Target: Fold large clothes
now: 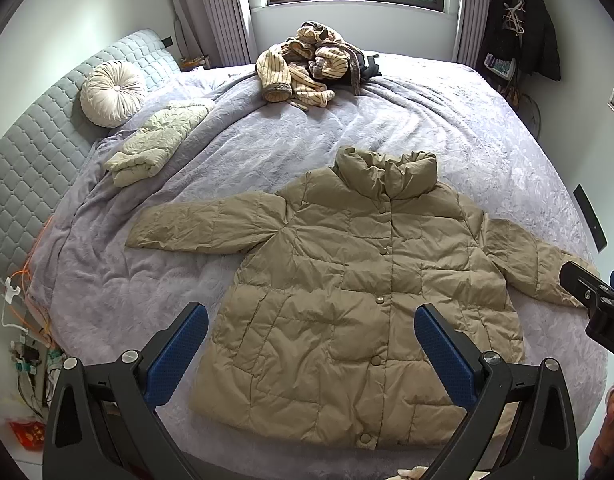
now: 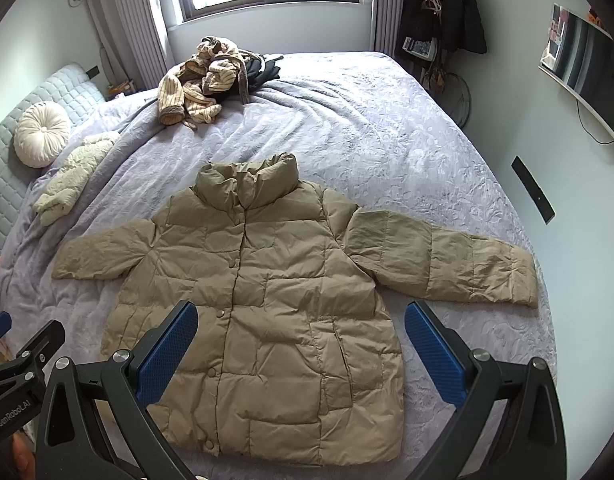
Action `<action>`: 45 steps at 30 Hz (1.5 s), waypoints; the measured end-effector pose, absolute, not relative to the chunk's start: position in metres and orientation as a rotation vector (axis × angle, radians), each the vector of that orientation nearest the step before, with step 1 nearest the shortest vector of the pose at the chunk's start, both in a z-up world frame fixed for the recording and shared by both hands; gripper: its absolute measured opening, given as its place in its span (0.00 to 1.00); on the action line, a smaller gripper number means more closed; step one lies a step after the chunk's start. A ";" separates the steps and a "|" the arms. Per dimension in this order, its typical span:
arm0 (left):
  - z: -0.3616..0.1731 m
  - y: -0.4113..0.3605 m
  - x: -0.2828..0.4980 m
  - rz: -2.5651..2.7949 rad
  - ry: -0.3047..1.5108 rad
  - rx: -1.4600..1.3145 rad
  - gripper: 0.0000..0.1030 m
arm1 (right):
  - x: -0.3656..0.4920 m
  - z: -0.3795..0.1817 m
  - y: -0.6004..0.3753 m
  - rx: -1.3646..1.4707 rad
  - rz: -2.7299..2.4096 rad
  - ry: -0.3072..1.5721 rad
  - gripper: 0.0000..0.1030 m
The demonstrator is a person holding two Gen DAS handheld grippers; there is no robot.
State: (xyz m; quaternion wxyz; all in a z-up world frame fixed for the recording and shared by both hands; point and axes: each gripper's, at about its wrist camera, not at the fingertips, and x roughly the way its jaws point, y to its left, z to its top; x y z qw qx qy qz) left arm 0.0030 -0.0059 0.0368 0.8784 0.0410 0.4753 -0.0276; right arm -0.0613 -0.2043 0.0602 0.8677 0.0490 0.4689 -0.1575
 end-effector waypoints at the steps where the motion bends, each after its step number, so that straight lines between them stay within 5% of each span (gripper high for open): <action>1: 0.037 -0.006 0.003 -0.058 0.991 0.085 1.00 | -0.062 0.060 -0.204 0.104 -0.329 0.982 1.00; 28: 0.007 0.039 -0.001 -0.020 1.094 0.028 1.00 | -0.056 0.019 -0.196 0.261 -0.201 1.085 1.00; 45: -0.081 0.146 0.109 -0.159 1.277 -0.014 1.00 | -0.004 -0.065 -0.128 0.353 -0.223 1.271 1.00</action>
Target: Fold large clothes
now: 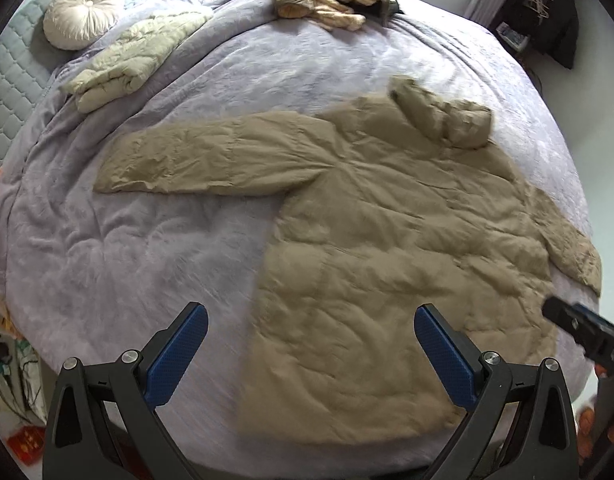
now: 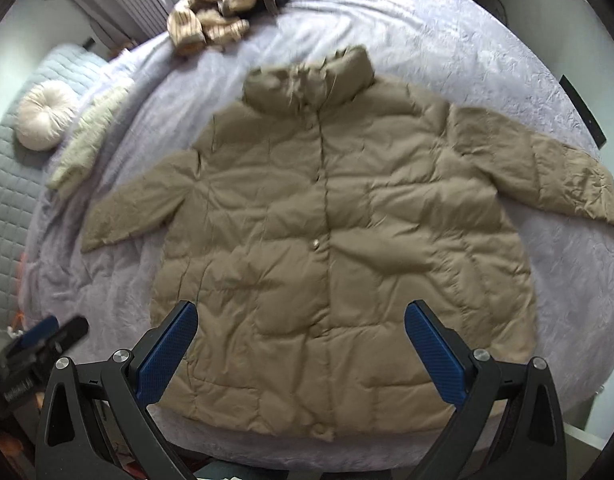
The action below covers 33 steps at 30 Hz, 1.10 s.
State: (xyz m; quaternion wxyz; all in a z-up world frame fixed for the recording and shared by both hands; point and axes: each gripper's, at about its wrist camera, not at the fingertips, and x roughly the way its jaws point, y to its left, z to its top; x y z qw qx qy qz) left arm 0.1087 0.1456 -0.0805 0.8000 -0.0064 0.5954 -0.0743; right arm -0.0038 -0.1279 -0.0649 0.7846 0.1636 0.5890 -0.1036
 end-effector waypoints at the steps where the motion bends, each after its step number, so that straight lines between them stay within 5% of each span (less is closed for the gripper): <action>1: -0.087 0.157 0.117 -0.152 1.275 -0.026 1.00 | 0.003 -0.072 -0.117 0.343 -0.235 1.292 1.00; 13: -0.186 0.286 0.203 -0.005 1.257 -0.359 1.00 | 0.101 -0.134 -0.052 0.252 -0.166 1.380 0.98; 15: -0.201 0.301 0.214 -0.004 1.246 -0.410 1.00 | 0.122 -0.149 -0.042 0.246 -0.137 1.374 0.86; 19: -0.227 0.324 0.235 -0.031 1.207 -0.515 1.00 | 0.155 -0.178 -0.025 0.311 -0.041 1.360 0.11; 20: -0.233 0.329 0.241 -0.043 1.200 -0.555 1.00 | 0.164 -0.190 -0.022 0.347 0.000 1.362 0.07; 33: -0.316 0.361 0.308 -0.083 1.108 -0.817 1.00 | 0.246 -0.269 0.020 0.347 0.141 1.337 0.07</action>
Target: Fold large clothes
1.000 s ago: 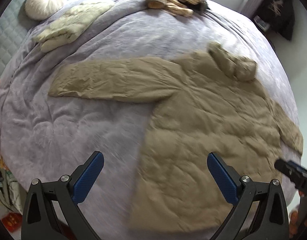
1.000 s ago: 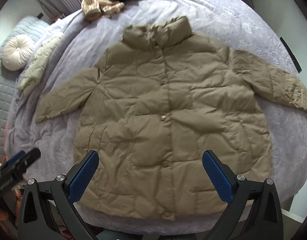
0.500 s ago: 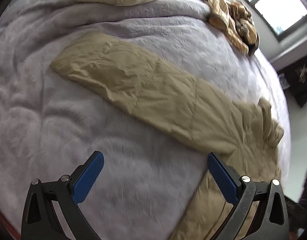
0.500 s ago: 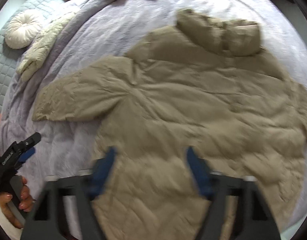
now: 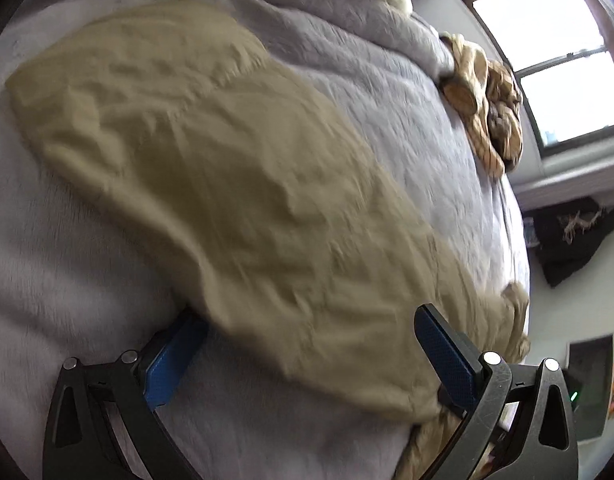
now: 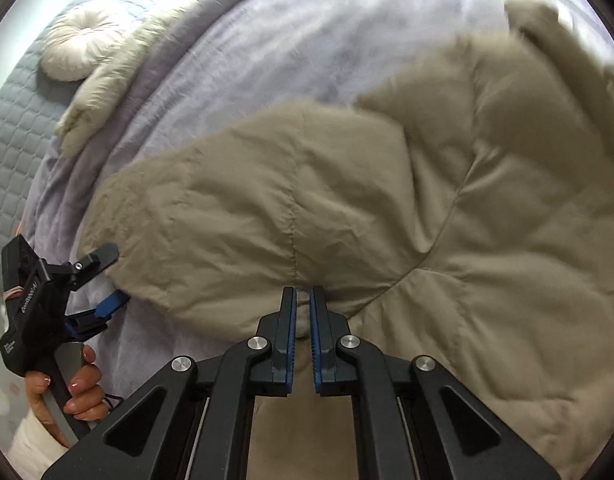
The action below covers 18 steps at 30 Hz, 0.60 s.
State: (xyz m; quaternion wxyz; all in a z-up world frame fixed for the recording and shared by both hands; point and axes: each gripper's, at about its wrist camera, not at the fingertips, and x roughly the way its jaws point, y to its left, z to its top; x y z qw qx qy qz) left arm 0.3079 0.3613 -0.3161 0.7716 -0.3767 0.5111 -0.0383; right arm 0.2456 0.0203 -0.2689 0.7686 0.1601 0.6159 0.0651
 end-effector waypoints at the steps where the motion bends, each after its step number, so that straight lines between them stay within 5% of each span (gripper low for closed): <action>1: -0.315 0.362 0.313 -0.066 1.087 -0.825 1.00 | 0.246 -0.274 0.017 0.370 0.133 1.336 0.07; 4: -0.310 0.367 0.323 0.003 1.044 -0.816 0.86 | 0.244 -0.283 0.007 0.420 0.134 1.325 0.06; 5: -0.309 0.369 0.327 0.025 1.039 -0.807 0.63 | 0.242 -0.284 0.002 0.437 0.139 1.321 0.06; 6: -0.309 0.371 0.332 0.032 1.039 -0.798 0.30 | 0.242 -0.285 -0.002 0.450 0.143 1.320 0.05; 8: -0.311 0.378 0.339 -0.037 1.035 -0.848 0.09 | 0.241 -0.286 -0.007 0.457 0.146 1.321 0.05; 18: -0.208 0.344 0.354 -0.179 0.846 -0.649 0.09 | 0.237 -0.297 -0.001 0.456 0.150 1.298 0.04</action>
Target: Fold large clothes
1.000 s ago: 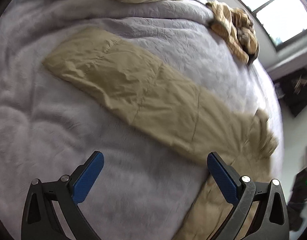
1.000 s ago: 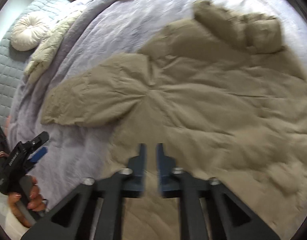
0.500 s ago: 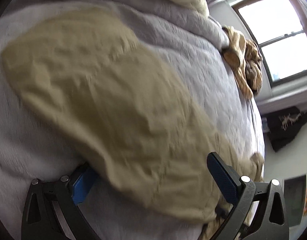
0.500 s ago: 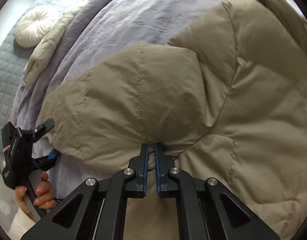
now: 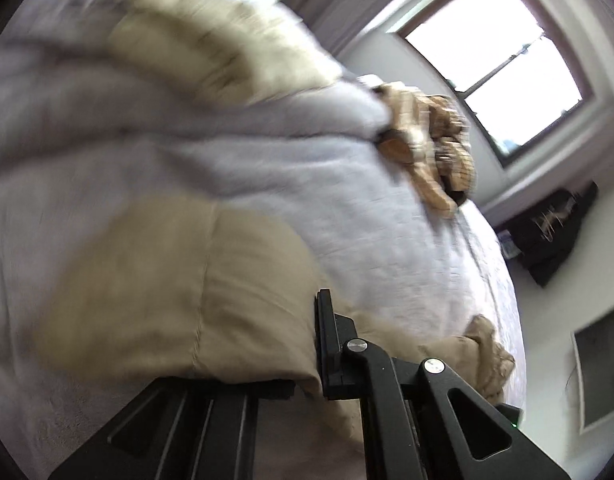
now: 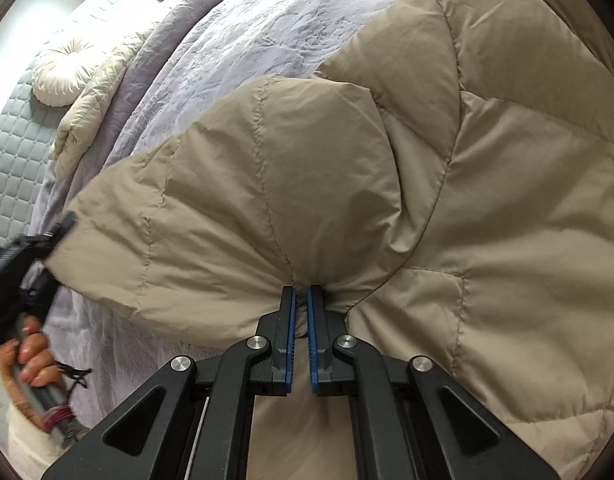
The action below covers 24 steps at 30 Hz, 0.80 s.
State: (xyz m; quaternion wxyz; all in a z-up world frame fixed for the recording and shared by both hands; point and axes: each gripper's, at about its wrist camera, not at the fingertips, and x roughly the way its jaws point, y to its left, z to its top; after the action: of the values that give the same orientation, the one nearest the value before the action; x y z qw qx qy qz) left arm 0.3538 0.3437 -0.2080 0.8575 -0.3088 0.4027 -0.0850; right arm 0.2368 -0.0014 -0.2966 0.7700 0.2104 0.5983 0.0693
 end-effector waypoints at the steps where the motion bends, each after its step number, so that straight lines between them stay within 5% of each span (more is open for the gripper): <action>1: -0.190 0.330 0.356 -0.208 0.817 -0.620 0.09 | 0.236 -0.297 -0.001 0.465 0.152 1.293 0.04; 8: -0.095 0.231 0.344 -0.417 0.703 -0.436 0.09 | 0.224 -0.281 -0.024 0.582 0.195 1.274 0.04; 13: -0.072 0.122 0.331 -0.606 0.737 -0.303 0.09 | 0.194 -0.244 -0.077 0.640 0.187 1.207 0.05; 24: -0.168 -0.113 0.270 -0.724 0.968 0.199 0.10 | 0.081 -0.190 -0.267 0.658 -0.122 1.099 0.07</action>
State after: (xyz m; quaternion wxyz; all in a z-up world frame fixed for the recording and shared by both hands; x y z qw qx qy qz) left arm 0.2705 -0.1135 -0.1676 0.8181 0.0933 0.4543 -0.3399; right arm 0.0812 -0.2673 -0.1902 0.8002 0.3068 0.5122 -0.0568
